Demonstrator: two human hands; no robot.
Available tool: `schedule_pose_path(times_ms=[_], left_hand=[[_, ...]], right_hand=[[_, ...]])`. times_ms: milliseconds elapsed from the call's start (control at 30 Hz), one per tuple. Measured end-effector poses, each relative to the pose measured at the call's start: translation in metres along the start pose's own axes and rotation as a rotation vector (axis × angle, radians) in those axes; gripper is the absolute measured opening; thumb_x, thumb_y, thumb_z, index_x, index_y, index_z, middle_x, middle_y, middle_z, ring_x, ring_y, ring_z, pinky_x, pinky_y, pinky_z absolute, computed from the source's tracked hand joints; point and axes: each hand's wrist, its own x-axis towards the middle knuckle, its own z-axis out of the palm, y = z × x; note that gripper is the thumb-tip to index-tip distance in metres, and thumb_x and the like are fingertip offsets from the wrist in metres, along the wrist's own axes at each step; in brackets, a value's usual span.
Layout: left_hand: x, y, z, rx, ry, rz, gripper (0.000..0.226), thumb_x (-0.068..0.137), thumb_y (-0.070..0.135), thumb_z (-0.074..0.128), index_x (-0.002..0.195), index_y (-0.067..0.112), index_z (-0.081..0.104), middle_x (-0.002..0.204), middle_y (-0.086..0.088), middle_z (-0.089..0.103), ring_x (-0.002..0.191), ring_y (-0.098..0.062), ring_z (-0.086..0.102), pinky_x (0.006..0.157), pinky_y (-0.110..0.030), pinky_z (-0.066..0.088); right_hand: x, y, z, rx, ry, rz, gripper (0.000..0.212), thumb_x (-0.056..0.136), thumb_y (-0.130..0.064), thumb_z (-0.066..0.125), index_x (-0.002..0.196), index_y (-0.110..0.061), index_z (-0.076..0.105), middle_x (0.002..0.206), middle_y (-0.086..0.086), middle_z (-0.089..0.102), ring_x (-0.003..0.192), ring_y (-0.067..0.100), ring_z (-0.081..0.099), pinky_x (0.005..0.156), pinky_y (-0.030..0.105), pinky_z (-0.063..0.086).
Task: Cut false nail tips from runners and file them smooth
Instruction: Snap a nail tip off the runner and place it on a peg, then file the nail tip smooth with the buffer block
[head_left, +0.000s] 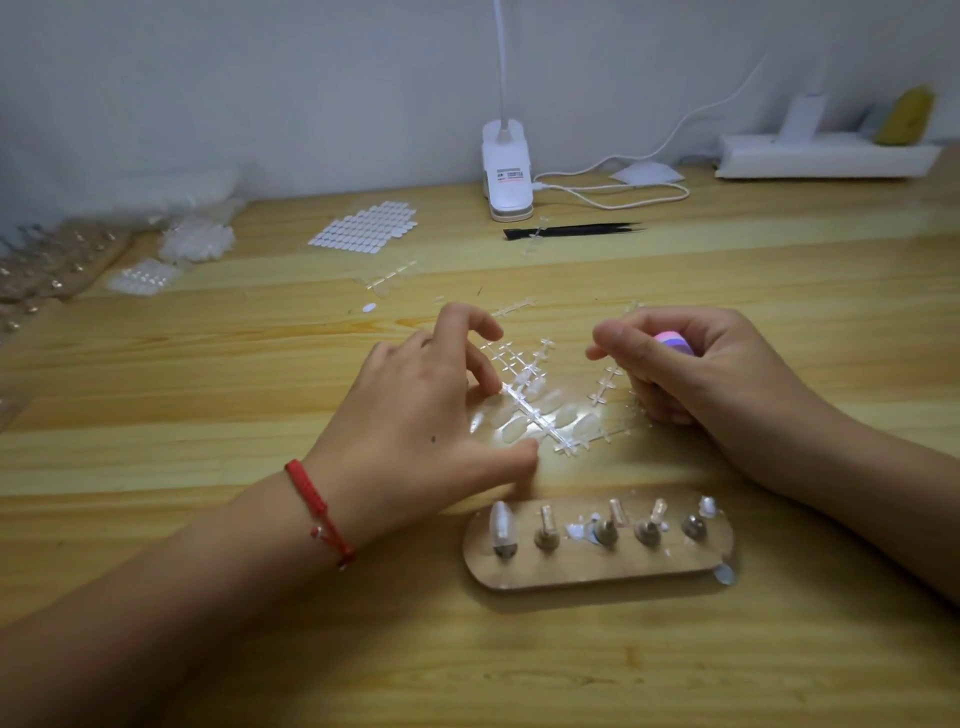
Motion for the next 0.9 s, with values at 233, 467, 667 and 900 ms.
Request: schedule_pose_path(times_ms=[233,467,667,900], left_hand=[[0.008,0.005,-0.012,0.016,0.236,0.161,0.067,0.060,0.054,0.065,0.112,0.028,0.033,0.094,0.016,0.060,0.084,-0.007,0.054,0.085,-0.034,0.037],[0.017,0.016,-0.012,0.115,0.335,0.296,0.063,0.064,0.044,0.068,0.114,0.013,0.046,0.103,0.008,0.055,0.087,-0.013,0.049,0.085,-0.036,0.038],[0.014,0.017,0.006,-0.541,0.124,-0.166,0.036,0.065,0.050,0.074,0.096,0.033,0.064,0.084,0.022,0.053,0.077,0.002,0.043,0.066,-0.006,0.032],[0.018,0.010,0.006,-0.809,0.031,-0.233,0.025,0.065,0.052,0.075,0.079,0.031,0.075,0.062,0.020,0.054,0.066,-0.008,0.042,0.055,-0.009,0.037]], right_hand=[[0.001,-0.002,0.000,0.017,0.021,0.037,0.044,0.057,-0.056,0.076,0.090,-0.026,0.074,0.057,0.000,0.038,0.049,0.012,0.032,0.043,0.020,0.028],[-0.001,-0.005,0.001,-0.019,-0.022,0.048,0.024,0.060,-0.044,0.073,0.067,-0.021,0.071,0.051,-0.013,0.048,0.045,0.002,0.039,0.044,0.010,0.032],[0.003,-0.001,-0.001,0.134,0.107,0.095,0.031,0.053,-0.049,0.077,0.073,-0.026,0.076,0.052,-0.011,0.041,0.048,0.005,0.035,0.042,0.015,0.030],[0.003,0.000,0.000,0.110,0.113,0.064,0.031,0.054,-0.051,0.076,0.074,-0.027,0.076,0.051,-0.010,0.039,0.046,0.006,0.033,0.041,0.014,0.029]])
